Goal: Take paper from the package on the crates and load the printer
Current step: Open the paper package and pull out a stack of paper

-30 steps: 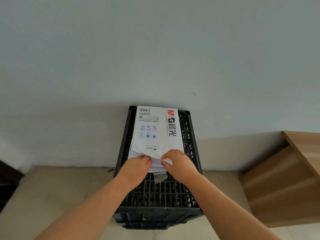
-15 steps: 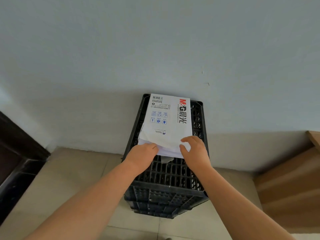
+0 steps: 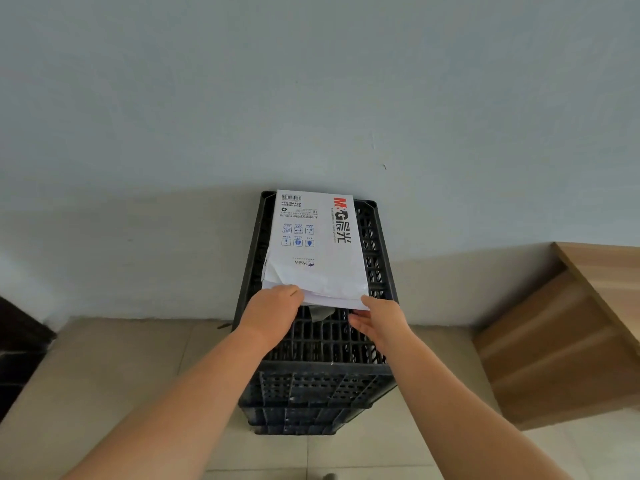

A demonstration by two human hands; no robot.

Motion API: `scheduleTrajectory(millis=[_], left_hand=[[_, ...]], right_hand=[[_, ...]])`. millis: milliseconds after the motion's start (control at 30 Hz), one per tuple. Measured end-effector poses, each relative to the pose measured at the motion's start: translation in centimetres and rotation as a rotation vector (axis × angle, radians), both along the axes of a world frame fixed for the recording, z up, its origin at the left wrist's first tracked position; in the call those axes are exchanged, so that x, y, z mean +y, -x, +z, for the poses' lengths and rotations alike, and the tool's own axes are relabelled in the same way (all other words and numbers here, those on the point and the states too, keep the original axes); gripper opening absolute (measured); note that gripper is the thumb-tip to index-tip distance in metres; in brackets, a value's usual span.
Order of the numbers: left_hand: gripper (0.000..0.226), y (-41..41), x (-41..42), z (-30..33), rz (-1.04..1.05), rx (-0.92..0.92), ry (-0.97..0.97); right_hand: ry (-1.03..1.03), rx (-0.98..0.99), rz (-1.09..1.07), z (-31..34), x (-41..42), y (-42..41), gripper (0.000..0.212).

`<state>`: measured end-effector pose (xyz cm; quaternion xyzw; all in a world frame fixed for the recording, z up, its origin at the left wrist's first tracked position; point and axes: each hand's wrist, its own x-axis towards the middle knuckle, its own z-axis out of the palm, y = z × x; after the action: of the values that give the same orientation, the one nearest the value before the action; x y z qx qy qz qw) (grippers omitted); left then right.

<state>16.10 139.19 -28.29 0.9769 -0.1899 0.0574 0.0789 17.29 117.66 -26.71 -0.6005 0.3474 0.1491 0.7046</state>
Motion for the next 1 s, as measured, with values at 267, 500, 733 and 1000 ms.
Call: scheduleTrajectory(millis=[267,500,733,1000], left_hand=[[0.018,-0.4,0.3,-0.9,-0.122,-0.116,-0.038],[0.029,-0.4,0.2,-0.9,-0.111,-0.097,-0.123],[0.043,-1.2,0.2,-1.2,-0.062,-0.084,-0.182],[0.035,-0.3,0.1,-1.4,-0.057,-0.149,-0.111]], right_hand=[[-0.081,0.072,-0.11,-0.3,0.8,-0.2,0.012],[-0.116,0.041,-0.087,-0.3,0.2,0.1,0.011],[-0.157,0.025,-0.086,-0.9,0.0,0.1,0.022],[-0.133,0.039,-0.031,-1.1,-0.9,0.6,0.018]])
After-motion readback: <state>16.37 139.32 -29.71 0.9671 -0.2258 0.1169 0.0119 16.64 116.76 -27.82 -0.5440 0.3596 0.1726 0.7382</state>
